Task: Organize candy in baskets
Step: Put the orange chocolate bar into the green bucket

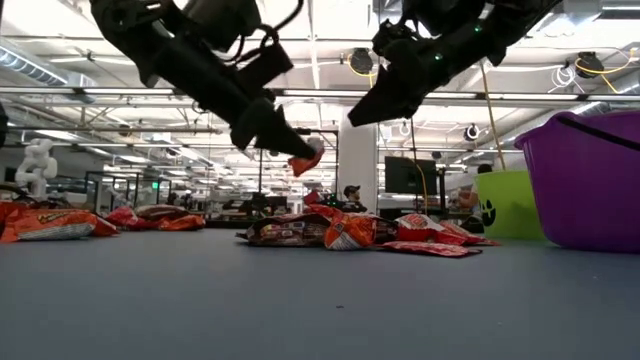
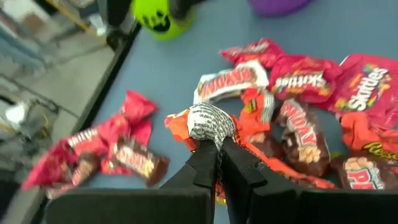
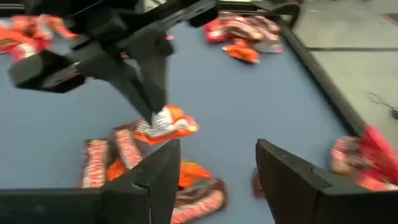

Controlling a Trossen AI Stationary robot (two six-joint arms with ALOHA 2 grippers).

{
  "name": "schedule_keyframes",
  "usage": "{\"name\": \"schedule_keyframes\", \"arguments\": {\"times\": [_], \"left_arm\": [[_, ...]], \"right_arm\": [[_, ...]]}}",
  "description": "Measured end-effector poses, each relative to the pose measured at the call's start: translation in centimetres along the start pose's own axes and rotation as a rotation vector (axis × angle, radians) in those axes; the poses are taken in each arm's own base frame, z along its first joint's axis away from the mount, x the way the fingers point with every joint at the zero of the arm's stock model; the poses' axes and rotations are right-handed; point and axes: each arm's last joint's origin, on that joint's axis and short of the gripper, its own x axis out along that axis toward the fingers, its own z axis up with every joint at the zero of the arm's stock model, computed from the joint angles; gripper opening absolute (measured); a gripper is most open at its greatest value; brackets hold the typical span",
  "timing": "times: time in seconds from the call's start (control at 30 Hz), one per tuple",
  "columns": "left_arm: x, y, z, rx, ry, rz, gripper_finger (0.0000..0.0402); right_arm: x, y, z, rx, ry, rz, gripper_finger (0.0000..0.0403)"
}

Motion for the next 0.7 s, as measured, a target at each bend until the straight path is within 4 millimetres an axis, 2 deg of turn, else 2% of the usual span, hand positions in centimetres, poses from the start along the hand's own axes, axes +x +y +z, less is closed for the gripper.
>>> {"name": "schedule_keyframes", "arguments": {"times": [0.17, 0.3, 0.7], "left_arm": [[-0.4, -0.8, 0.8, 0.077, -0.055, 0.021, 0.0017], [-0.5, -1.0, 1.2, 0.112, -0.089, 0.024, 0.0017], [-0.6, -1.1, 1.4, 0.114, -0.11, 0.026, 0.0018]], "right_arm": [[1.4, 0.8, -0.5, -0.002, -0.015, 0.138, 0.0221], [2.1, 1.4, -0.6, -0.013, -0.029, 0.152, 0.0229], [2.3, 1.4, -0.4, -0.016, -0.064, 0.162, 0.0197]]}}
